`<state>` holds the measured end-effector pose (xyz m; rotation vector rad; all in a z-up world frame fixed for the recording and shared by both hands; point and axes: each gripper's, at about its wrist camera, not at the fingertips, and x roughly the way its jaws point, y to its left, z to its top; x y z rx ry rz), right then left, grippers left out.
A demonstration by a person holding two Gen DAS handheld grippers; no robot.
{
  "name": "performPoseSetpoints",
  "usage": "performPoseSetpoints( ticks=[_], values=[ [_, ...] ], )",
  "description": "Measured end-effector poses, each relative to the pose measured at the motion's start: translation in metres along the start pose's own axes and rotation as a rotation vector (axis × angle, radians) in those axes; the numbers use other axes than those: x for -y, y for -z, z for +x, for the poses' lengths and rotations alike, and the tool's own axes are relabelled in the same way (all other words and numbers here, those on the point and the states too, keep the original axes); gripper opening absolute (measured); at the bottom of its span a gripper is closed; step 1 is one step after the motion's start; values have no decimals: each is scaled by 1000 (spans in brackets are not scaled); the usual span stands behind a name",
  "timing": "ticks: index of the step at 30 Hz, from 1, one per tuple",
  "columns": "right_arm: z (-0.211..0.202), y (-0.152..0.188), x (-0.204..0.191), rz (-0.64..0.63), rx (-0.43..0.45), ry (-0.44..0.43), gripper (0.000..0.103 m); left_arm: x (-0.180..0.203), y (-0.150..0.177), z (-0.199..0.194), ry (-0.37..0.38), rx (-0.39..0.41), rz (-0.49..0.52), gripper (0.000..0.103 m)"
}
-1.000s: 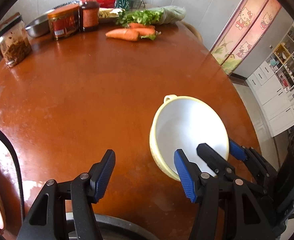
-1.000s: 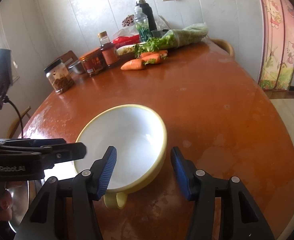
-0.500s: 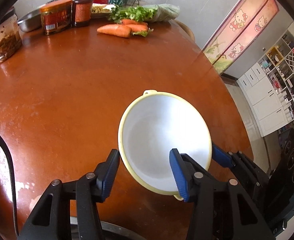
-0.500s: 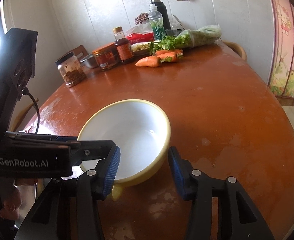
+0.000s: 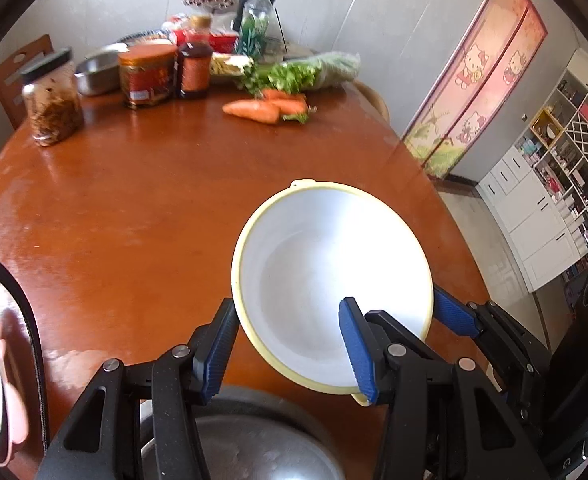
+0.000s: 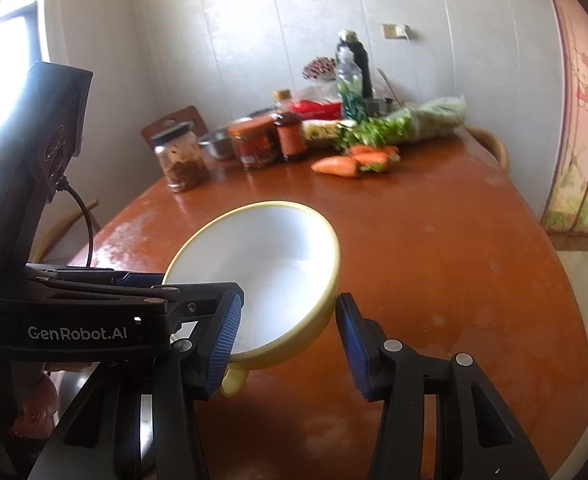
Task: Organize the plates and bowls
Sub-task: 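Lift the yellow-rimmed bowl with the left gripper over the steel basin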
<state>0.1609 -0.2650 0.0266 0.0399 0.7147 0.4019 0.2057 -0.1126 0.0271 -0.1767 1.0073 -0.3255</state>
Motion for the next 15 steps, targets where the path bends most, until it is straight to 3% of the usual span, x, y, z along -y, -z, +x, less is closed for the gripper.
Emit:
performPoseSetpoints(
  ticks=[15],
  values=[
    [-24, -1, -70, -91, 51, -44, 52, -30, 34, -71, -39, 123, -19, 51]
  ],
)
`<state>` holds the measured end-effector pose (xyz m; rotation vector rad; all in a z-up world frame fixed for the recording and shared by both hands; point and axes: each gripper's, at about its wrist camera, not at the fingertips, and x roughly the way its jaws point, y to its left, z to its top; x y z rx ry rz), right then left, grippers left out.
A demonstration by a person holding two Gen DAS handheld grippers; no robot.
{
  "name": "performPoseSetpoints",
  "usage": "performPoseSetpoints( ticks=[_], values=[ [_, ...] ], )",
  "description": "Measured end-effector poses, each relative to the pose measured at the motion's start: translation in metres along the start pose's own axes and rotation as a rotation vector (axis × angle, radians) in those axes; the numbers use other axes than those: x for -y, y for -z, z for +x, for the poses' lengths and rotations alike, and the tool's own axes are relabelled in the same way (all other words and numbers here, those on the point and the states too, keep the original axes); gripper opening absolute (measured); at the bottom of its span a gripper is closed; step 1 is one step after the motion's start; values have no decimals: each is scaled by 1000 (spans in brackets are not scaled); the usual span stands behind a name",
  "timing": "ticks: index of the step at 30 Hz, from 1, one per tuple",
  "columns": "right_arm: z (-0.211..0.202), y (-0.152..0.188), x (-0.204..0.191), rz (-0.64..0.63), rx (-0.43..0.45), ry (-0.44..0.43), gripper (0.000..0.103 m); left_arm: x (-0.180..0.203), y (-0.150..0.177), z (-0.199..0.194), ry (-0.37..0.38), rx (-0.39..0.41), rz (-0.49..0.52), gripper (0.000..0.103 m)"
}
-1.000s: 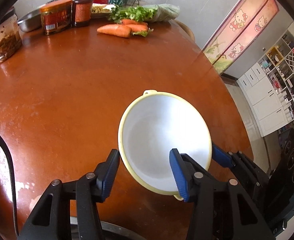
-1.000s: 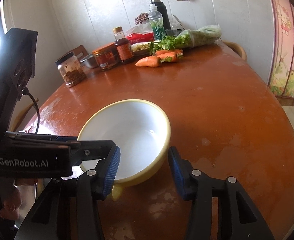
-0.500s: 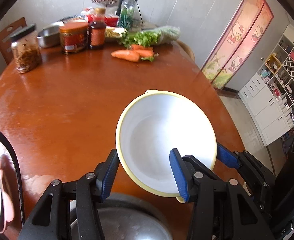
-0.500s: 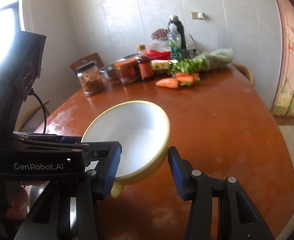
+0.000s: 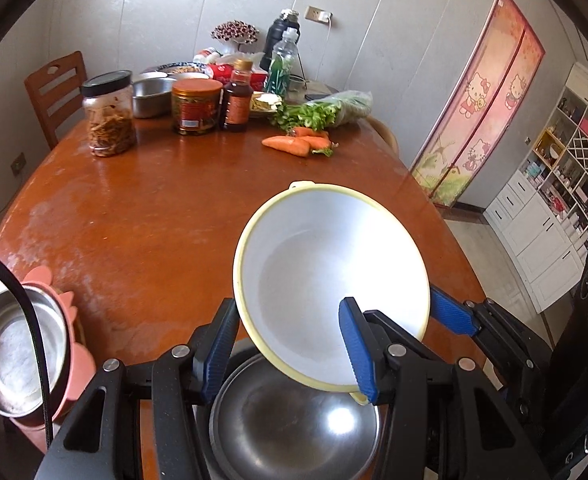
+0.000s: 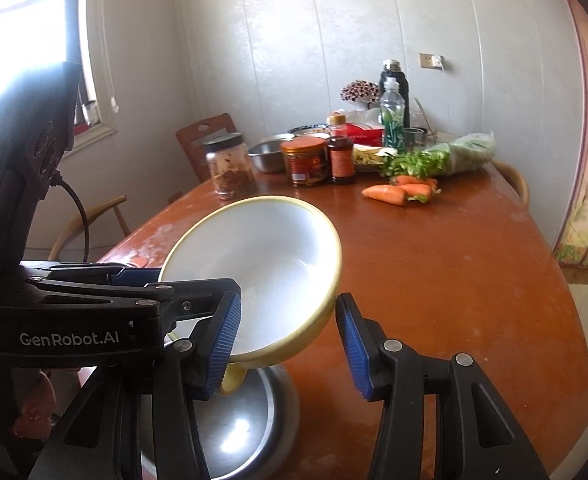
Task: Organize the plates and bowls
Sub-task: 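Lift the yellow-rimmed bowl with the left gripper over the steel basin, then lower the yellow-rimmed bowl into the steel mixing bowl and open the left gripper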
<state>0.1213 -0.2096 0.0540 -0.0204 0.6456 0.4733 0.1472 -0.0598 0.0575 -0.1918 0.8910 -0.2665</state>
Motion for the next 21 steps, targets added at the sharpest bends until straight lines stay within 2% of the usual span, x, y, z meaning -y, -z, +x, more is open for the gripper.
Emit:
performPoseSetpoints(
  ticks=[11, 21],
  values=[
    [-9, 11, -34, -53, 6, -1, 52, -17, 24, -27, -4, 35, -12, 51],
    [-2, 37, -43, -73, -37, 0, 52, -24, 49, -20, -8, 19, -5, 51]
  ],
)
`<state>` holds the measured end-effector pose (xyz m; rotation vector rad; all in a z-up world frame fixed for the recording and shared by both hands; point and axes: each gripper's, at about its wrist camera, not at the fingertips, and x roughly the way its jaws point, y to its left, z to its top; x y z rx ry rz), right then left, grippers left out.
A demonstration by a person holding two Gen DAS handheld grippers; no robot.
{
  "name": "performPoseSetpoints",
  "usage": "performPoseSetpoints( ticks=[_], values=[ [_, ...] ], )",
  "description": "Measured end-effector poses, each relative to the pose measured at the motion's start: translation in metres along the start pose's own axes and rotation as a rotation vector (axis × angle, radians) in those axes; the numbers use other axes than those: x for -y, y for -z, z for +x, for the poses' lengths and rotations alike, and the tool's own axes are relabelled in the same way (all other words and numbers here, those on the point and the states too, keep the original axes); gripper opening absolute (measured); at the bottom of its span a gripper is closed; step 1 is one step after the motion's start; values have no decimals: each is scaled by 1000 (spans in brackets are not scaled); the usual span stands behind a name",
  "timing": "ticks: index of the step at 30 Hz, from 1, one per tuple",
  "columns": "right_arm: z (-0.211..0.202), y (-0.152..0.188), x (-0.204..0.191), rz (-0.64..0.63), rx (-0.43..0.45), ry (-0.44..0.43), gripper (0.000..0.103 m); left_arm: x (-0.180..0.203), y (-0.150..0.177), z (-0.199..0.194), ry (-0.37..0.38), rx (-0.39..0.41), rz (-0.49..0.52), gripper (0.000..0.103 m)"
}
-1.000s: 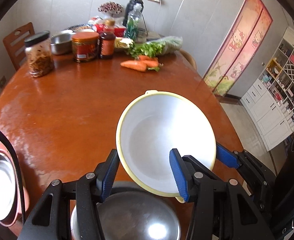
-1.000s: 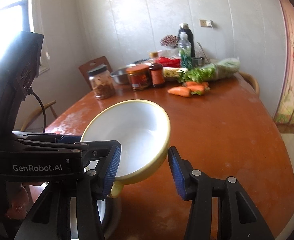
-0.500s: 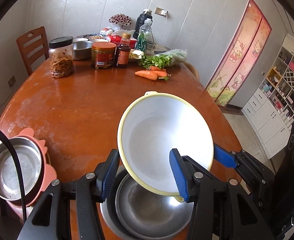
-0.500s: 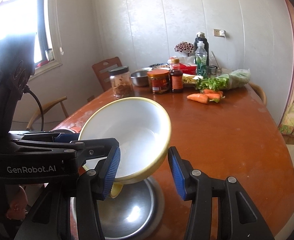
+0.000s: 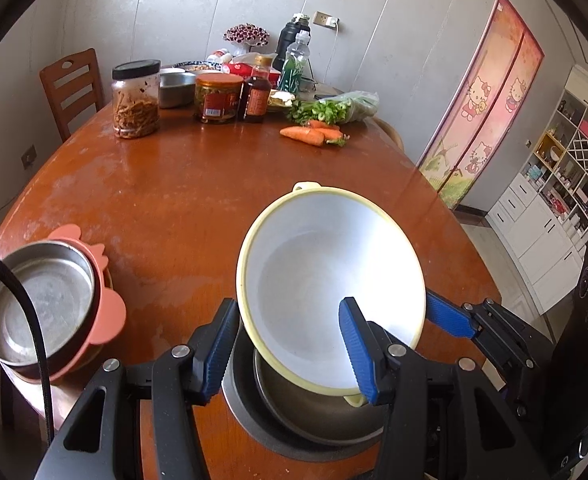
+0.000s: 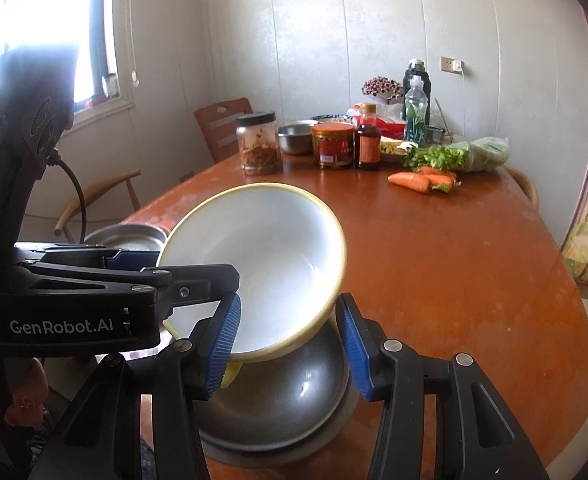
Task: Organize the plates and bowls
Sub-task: 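Lower the yellow-rimmed bowl into the steel mixing bowl and open the left gripper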
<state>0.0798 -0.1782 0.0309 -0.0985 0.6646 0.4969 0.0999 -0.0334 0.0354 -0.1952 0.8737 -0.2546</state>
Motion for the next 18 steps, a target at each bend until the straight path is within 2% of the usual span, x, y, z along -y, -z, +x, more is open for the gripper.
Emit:
performPoseSetpoints(
  ticks=[9, 18],
  values=[
    [2, 21, -1, -2, -23, 20, 52, 5, 18, 0, 14, 6, 28, 51],
    [-2, 27, -3, -14, -22, 25, 52, 7, 27, -4, 15, 13, 42, 51]
  ],
)
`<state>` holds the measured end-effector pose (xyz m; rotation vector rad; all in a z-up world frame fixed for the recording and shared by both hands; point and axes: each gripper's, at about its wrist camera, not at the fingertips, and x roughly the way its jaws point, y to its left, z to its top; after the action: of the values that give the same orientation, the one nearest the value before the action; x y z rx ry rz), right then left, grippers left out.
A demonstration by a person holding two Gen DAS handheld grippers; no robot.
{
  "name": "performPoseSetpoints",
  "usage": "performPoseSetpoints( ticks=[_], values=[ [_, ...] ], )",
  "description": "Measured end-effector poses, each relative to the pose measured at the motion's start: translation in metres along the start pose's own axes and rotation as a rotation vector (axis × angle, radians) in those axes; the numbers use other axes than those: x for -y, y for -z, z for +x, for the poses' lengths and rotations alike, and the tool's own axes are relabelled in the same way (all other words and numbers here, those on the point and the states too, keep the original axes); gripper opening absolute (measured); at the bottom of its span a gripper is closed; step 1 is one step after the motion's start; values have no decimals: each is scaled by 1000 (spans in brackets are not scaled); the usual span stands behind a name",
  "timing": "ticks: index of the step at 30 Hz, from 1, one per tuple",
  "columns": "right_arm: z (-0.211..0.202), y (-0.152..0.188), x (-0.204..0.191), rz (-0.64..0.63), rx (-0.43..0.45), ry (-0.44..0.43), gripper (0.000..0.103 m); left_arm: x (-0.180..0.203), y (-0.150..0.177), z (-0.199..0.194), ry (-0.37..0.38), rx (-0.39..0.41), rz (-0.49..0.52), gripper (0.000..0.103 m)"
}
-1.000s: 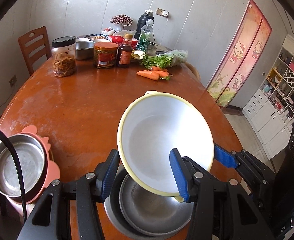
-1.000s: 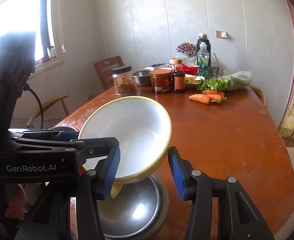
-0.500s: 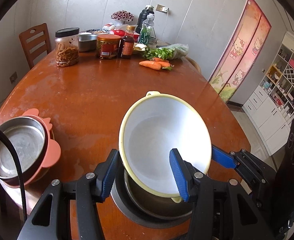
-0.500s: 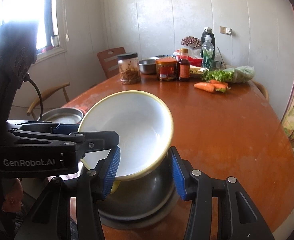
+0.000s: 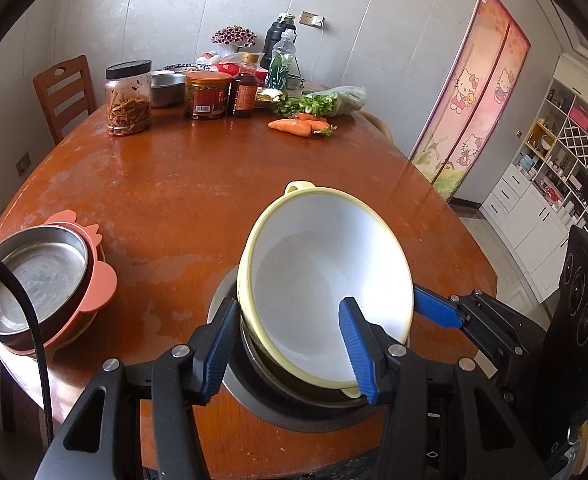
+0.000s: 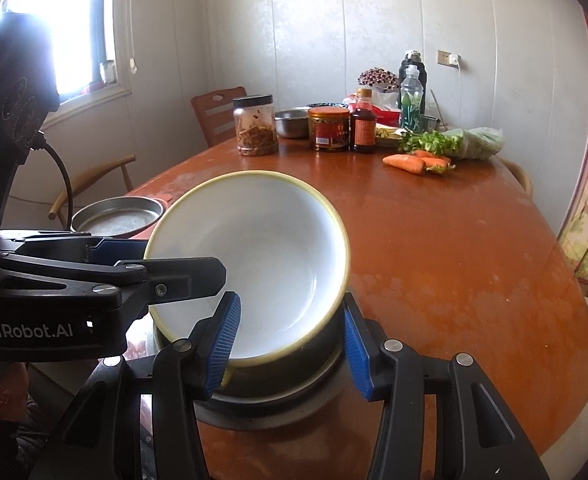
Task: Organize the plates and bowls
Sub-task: 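Lower the yellow-rimmed bowl into the steel mixing bowl and open the left gripper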
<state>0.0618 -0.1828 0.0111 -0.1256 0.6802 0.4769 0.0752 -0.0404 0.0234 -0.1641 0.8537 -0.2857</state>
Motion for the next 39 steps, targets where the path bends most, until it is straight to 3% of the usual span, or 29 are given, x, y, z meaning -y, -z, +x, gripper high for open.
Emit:
performPoseSetpoints(
  ticks=[25, 37, 39],
  values=[
    [-19, 12, -10, -15, 3, -6, 54, 0, 17, -6, 7, -8, 15, 51],
    [-29, 16, -10, 3, 8, -41, 57, 4, 20, -19, 2, 14, 18, 52],
    [-30, 15, -9, 6, 12, -40, 62, 4, 19, -21, -1, 16, 19, 52]
  ],
)
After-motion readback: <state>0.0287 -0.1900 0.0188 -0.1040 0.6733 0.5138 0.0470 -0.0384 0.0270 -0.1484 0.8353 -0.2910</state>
